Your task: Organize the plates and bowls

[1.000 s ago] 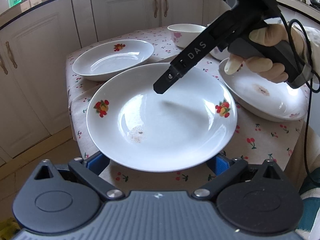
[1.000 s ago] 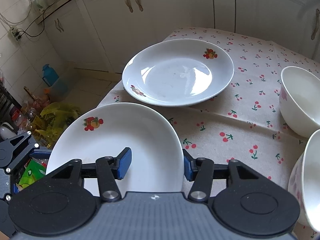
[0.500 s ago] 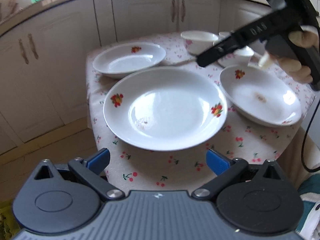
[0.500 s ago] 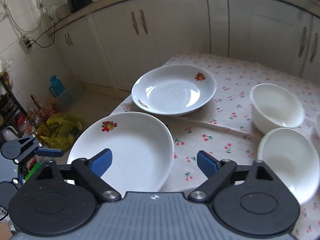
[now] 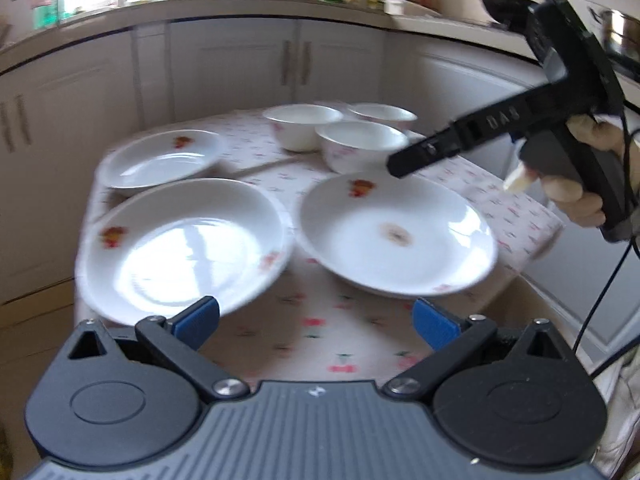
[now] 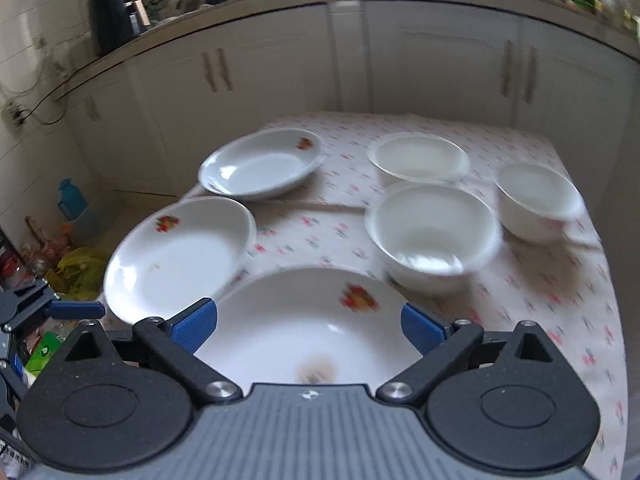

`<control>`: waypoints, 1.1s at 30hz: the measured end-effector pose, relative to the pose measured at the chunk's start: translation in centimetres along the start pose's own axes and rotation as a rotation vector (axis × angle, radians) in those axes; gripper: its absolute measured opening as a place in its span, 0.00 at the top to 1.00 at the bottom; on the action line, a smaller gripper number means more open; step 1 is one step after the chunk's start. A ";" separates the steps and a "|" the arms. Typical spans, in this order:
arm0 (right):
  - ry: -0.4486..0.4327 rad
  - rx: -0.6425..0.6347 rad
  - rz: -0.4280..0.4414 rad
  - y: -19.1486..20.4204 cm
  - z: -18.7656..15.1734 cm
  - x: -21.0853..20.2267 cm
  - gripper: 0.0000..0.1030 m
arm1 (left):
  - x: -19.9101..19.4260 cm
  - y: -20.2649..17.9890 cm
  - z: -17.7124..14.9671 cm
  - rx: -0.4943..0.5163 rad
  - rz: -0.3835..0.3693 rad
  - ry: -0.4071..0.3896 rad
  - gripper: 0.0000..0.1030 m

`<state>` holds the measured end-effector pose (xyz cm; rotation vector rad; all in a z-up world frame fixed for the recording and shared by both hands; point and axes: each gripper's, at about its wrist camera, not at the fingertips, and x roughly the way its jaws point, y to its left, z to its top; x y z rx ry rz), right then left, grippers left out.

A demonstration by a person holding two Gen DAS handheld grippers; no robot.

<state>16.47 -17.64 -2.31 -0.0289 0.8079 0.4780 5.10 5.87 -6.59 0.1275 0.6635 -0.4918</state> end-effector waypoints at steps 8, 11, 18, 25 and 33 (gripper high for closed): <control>0.022 0.093 -0.030 -4.0 -3.5 -0.6 0.04 | 2.8 -3.0 -1.0 0.091 -0.036 0.042 0.01; 0.034 0.107 -0.023 -4.4 -4.0 -0.1 0.07 | 3.5 -3.4 -0.7 0.101 -0.053 0.040 0.01; 0.045 0.128 0.015 -4.9 -4.2 0.6 0.18 | 5.3 -3.7 -0.5 0.092 -0.075 0.043 0.01; 0.068 0.136 0.038 -5.2 -4.0 1.3 0.32 | 5.6 -3.7 -0.4 0.106 -0.087 0.026 0.02; 0.074 0.135 0.063 -5.8 -3.3 2.1 0.39 | 6.1 -3.9 0.1 0.113 -0.111 -0.001 0.03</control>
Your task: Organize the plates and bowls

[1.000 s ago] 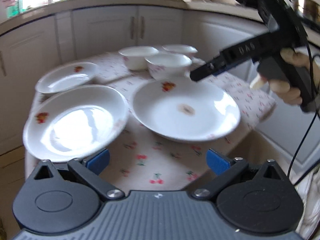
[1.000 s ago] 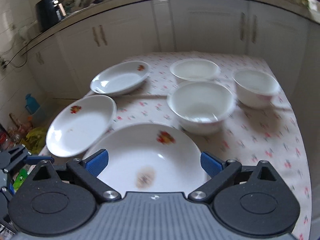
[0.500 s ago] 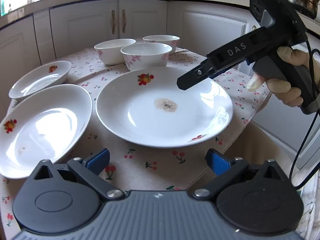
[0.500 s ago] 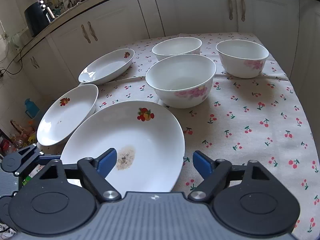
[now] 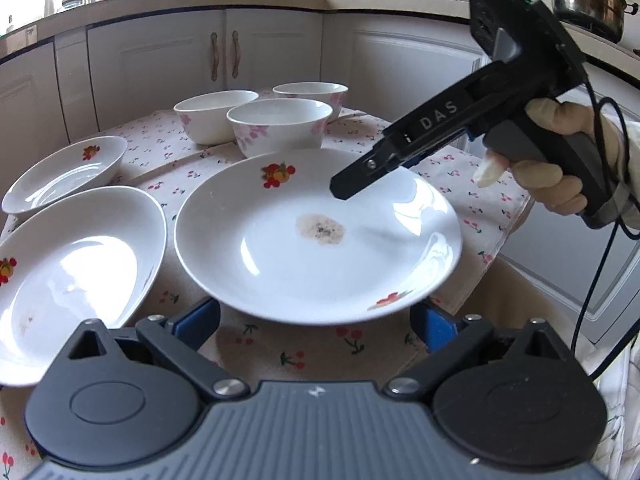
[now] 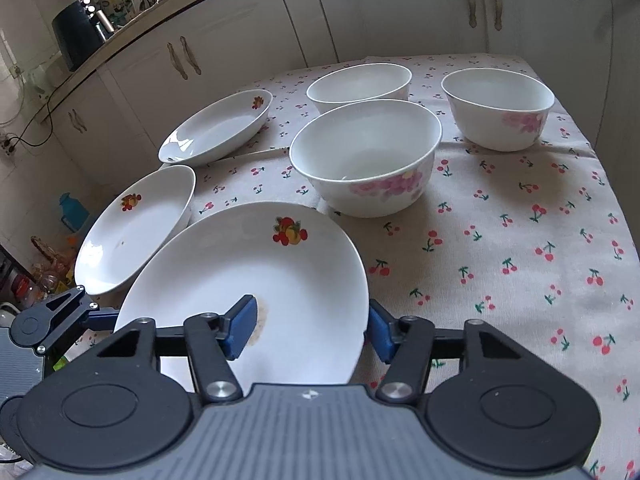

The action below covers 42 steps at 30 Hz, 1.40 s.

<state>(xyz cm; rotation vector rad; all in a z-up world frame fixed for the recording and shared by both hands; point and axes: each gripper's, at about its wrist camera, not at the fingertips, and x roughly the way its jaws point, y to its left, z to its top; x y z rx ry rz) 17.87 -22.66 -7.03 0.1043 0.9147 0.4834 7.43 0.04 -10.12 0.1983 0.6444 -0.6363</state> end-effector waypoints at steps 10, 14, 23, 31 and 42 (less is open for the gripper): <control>0.027 0.013 0.061 -1.1 1.5 1.4 0.44 | 0.6 0.2 0.1 0.011 -0.014 0.000 0.03; 0.032 0.001 0.078 -1.1 2.0 2.0 0.45 | 0.8 0.2 0.2 0.015 -0.016 0.005 0.03; 0.041 -0.013 0.079 -1.1 2.1 2.1 0.44 | 0.7 0.3 0.4 0.019 -0.018 0.021 0.03; 0.039 -0.007 0.072 -0.8 2.2 1.3 0.44 | 0.3 0.3 0.7 0.015 -0.023 0.023 0.03; 0.009 -0.054 0.083 1.8 3.6 -0.2 0.44 | -2.9 1.2 1.5 0.029 0.013 -0.006 0.03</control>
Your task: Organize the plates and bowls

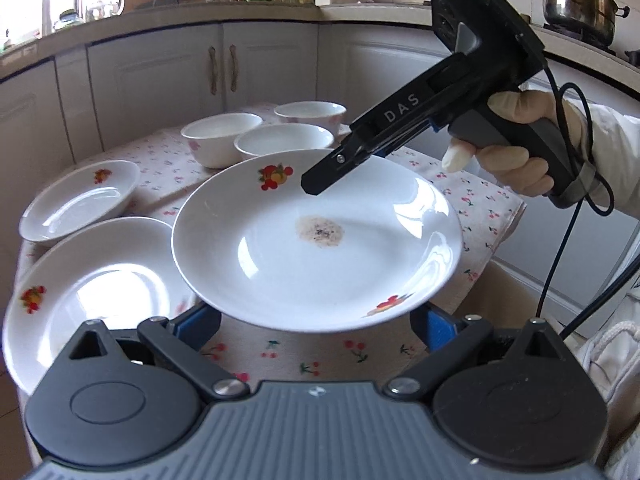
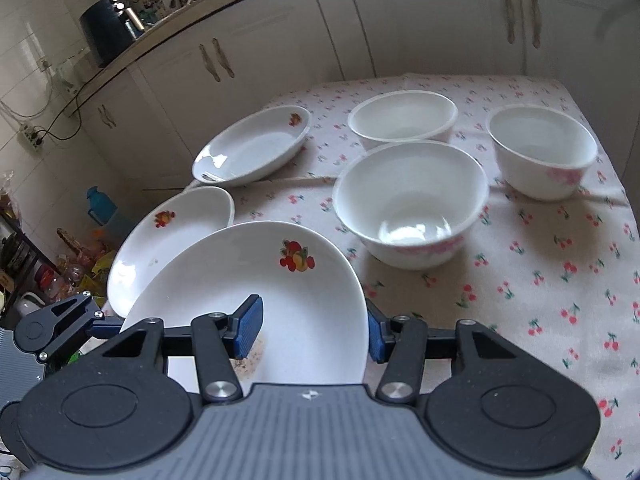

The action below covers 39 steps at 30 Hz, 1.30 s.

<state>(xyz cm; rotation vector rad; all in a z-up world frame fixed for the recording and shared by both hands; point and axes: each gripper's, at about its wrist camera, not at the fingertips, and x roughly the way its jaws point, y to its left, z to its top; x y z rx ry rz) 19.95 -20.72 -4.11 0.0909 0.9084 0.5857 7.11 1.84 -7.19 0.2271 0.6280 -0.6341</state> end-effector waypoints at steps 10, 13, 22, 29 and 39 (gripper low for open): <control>0.000 -0.105 0.035 4.9 2.9 2.8 0.44 | -3.2 3.3 -0.9 -0.033 0.091 -0.013 0.03; 0.012 -0.125 0.047 6.3 3.8 4.3 0.44 | -3.9 4.6 -1.3 -0.050 0.115 -0.009 0.03; 0.041 -0.165 0.059 9.3 5.6 8.3 0.44 | -4.5 8.0 -2.4 -0.092 0.147 0.005 0.03; 0.072 -0.166 0.040 9.8 6.1 10.0 0.44 | -4.2 9.2 -2.8 -0.127 0.134 0.014 0.03; 0.082 -0.166 0.013 10.0 6.4 10.7 0.44 | -3.4 10.5 -3.0 -0.165 0.124 0.025 0.03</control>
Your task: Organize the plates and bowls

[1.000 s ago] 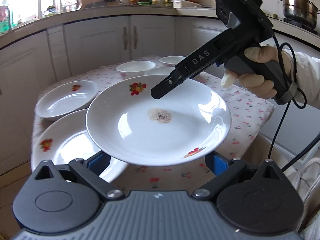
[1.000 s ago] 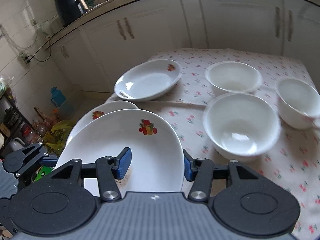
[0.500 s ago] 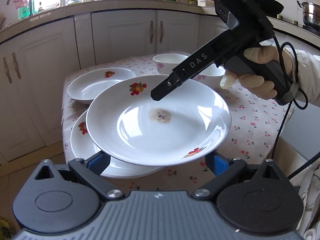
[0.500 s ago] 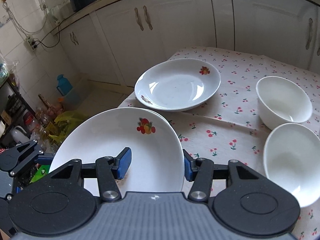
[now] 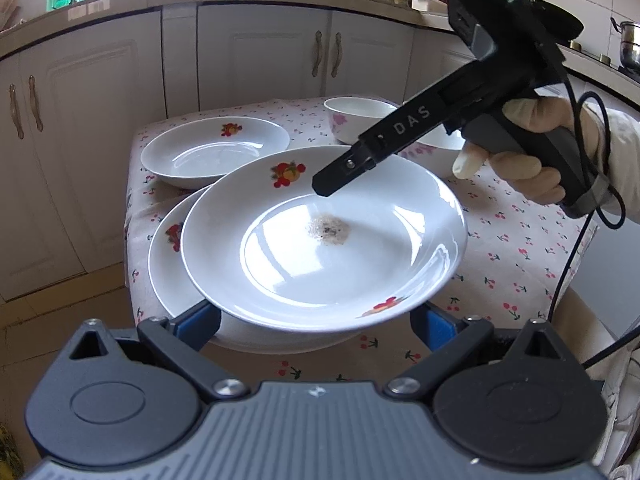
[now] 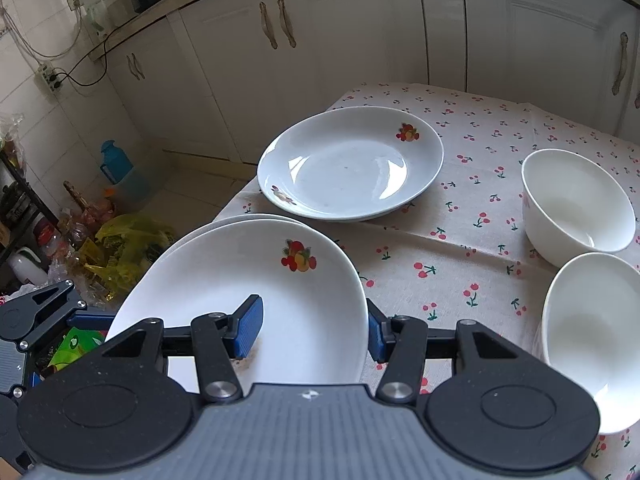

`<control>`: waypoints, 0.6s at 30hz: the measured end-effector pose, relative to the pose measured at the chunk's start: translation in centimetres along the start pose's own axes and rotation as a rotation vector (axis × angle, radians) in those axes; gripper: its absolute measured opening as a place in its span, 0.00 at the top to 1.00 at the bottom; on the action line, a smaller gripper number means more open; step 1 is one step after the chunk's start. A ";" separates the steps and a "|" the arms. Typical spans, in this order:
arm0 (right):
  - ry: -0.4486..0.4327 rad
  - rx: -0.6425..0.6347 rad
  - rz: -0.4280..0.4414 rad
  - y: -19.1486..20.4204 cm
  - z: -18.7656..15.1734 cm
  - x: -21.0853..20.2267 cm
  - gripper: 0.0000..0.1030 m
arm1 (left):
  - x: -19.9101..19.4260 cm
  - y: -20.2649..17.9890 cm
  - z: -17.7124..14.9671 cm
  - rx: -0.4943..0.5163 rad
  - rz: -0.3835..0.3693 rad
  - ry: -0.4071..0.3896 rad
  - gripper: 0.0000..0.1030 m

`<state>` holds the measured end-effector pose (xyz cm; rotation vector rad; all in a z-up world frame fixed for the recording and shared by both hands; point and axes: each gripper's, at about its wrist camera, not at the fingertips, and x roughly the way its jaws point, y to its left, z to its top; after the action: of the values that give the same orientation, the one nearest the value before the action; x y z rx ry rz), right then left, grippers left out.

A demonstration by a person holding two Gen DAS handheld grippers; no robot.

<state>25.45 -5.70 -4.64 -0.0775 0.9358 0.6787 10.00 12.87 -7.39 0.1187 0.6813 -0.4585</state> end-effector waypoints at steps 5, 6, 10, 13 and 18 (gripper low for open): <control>0.009 -0.001 -0.009 0.0 0.0 0.2 0.44 | 0.2 0.2 0.0 0.002 0.002 -0.001 0.03; 0.012 0.001 -0.011 0.0 0.0 0.2 0.44 | 0.2 0.3 0.0 0.002 0.001 -0.001 0.03; 0.018 0.006 -0.019 0.0 -0.1 0.1 0.44 | 0.4 0.6 0.1 0.002 0.004 -0.001 0.03; 0.021 0.013 -0.021 0.0 -0.1 0.0 0.44 | 0.6 0.7 0.2 0.012 0.012 0.007 0.03; 0.030 0.025 -0.030 0.1 0.0 -0.2 0.44 | 0.8 1.0 0.3 0.006 0.009 0.007 0.02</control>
<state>25.31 -5.74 -4.52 -0.0802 0.9700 0.6394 11.17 13.35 -7.72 0.1292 0.6856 -0.4515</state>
